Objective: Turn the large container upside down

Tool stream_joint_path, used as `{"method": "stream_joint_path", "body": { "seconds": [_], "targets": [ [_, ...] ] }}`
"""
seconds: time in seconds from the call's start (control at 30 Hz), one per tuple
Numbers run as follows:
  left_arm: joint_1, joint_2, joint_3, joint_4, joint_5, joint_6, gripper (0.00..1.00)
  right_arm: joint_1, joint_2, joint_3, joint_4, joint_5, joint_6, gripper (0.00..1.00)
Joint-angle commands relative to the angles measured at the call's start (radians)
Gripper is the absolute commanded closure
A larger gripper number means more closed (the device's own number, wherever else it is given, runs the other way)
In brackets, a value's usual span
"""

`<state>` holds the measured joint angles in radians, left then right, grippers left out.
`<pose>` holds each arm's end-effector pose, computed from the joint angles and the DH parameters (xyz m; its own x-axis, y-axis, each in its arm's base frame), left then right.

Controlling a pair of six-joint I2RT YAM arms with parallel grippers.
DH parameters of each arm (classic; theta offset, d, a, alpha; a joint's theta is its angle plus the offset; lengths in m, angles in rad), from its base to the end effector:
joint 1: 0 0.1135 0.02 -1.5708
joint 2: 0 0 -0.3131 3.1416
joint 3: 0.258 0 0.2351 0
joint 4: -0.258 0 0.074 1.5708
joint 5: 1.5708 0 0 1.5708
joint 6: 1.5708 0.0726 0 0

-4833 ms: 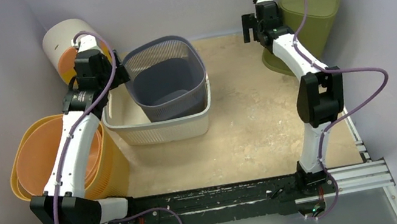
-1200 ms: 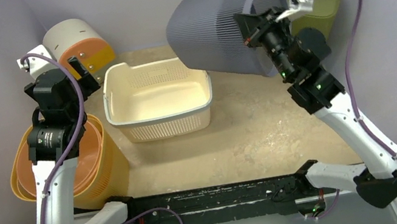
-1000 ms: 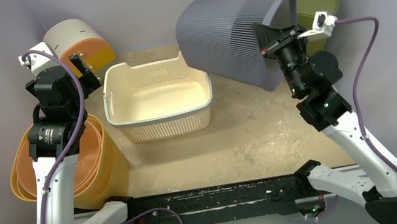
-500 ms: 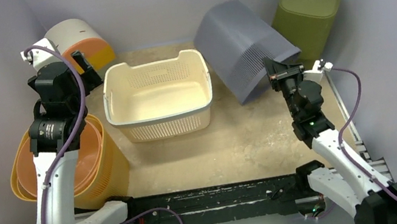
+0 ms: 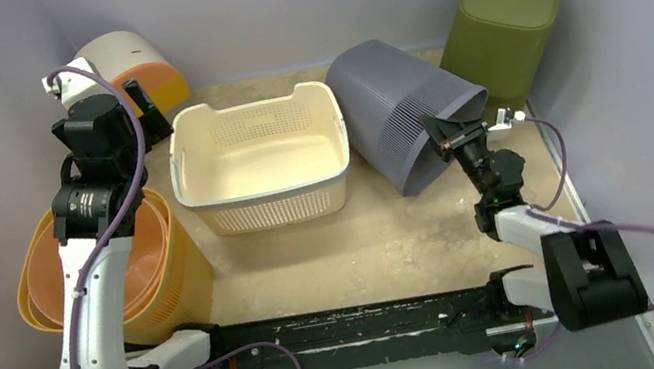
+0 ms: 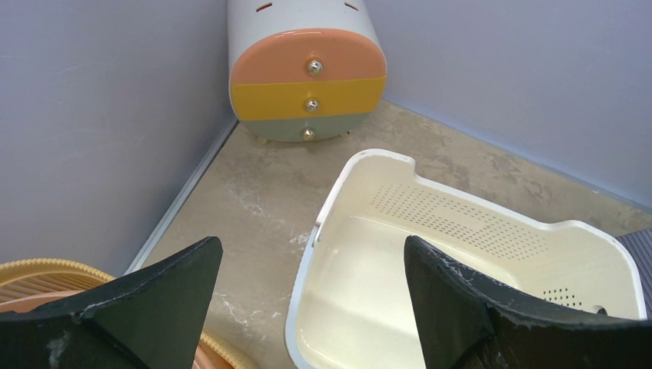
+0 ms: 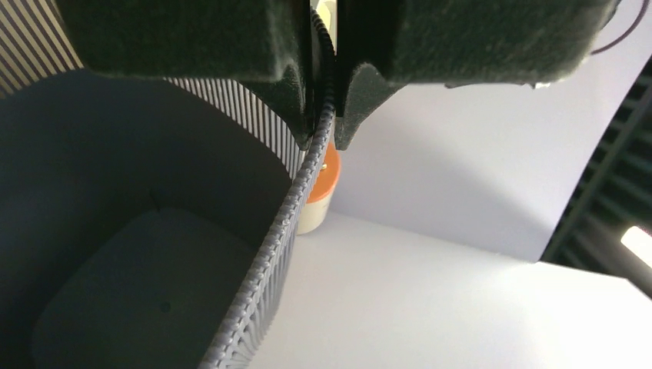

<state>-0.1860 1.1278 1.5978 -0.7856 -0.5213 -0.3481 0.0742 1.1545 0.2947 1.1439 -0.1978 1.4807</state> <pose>0.1949 0.0001 0.5103 -0.1827 -0.2666 -0.9463 -0.3906 0.9030 -0.1790 0.2249 0.0310 0.3075 -0.2346 0.9618 -0.1412 -0.3019 0.0660 0.9511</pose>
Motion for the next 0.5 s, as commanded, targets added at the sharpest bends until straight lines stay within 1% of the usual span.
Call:
{"method": "stream_joint_path", "body": {
  "seconds": [0.0,0.1,0.2,0.23,0.3,0.37,0.47],
  "targets": [
    [-0.004,0.01,0.05,0.037,0.003,0.006,0.15,-0.031,0.151,0.005,0.346,-0.151,0.141,1.0],
    [-0.004,0.018,0.052,0.047,-0.009,0.01,0.15,-0.045,0.303,0.083,0.568,-0.167,0.211,1.0],
    [-0.004,0.033,0.063,0.052,-0.01,0.015,0.15,-0.066,0.504,0.171,0.881,-0.132,0.364,1.0],
    [-0.004,0.039,0.07,0.051,-0.009,0.017,0.15,-0.07,0.536,0.211,0.89,-0.143,0.403,1.0],
    [-0.004,0.052,0.086,0.045,-0.007,0.024,0.15,-0.079,0.537,0.309,0.889,-0.183,0.34,1.0],
    [-0.004,0.065,0.101,0.04,-0.013,0.031,0.15,-0.082,0.557,0.405,0.891,-0.22,0.343,1.0],
    [-0.004,0.076,0.117,0.041,-0.016,0.041,0.15,-0.083,0.582,0.484,0.89,-0.227,0.339,1.0]
  ]
}}
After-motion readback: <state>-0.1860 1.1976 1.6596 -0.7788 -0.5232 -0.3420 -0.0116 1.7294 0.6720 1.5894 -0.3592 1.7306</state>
